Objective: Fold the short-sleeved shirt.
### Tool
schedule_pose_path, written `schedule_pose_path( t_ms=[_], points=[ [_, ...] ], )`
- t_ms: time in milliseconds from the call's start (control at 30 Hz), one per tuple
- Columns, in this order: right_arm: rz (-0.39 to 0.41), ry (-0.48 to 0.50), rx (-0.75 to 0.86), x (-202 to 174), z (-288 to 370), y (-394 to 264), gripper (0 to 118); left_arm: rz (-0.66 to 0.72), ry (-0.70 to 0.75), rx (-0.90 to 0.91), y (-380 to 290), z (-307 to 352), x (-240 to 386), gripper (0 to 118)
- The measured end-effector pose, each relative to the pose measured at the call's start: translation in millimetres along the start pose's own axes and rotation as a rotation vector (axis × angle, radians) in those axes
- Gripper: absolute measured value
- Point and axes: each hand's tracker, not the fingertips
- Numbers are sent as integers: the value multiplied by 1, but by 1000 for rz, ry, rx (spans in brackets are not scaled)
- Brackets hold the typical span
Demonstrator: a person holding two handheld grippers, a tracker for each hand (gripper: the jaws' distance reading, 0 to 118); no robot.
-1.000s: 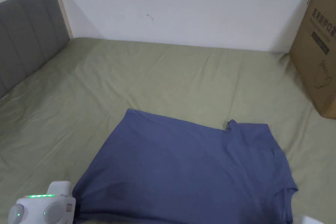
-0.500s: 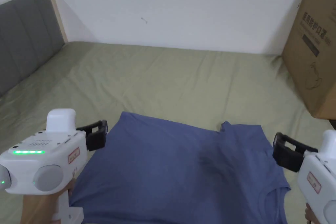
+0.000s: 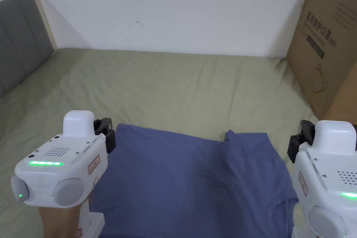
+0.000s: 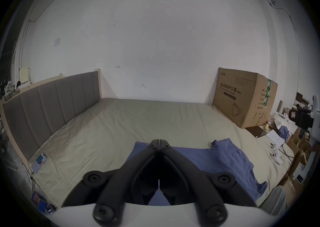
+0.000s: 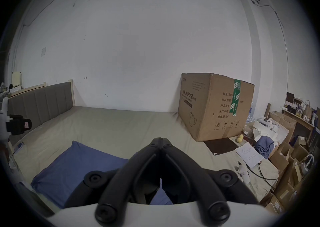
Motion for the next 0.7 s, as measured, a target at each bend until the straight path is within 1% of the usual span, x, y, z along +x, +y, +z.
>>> schedule_pose_path(
  t_ms=[100,200,367,400,433,467,567,600,633,667,700],
  points=[
    [-9,13,-10,-2,-13,1,0,-1,-10,-47,2,-27,-5,0],
    [-11,19,-21,-6,-29,1,0,31,-40,-145,3,-69,-16,0],
    [-6,29,-49,-11,-63,-2,0,17,-36,-296,5,-156,-34,0],
    [-4,28,-54,-12,-70,-3,0,20,-38,-360,6,-174,-38,1],
    [-3,25,-61,-13,-78,-4,0,43,-54,-400,5,-197,-45,7],
    [-1,23,-68,-15,-85,-6,0,54,-57,-427,4,-217,-50,17],
    [3,19,-94,-17,-107,-12,0,57,-28,-541,-3,-269,-59,60],
    [4,18,-100,-17,-113,-13,0,60,-14,-565,-5,-284,-62,78],
    [7,13,-112,-19,-121,-16,0,53,-6,-594,-8,-293,-59,88],
    [9,10,-121,-18,-129,-20,0,52,4,-604,-11,-306,-61,93],
    [10,9,-131,-18,-136,-23,0,47,11,-608,-14,-319,-63,95]
  ],
)
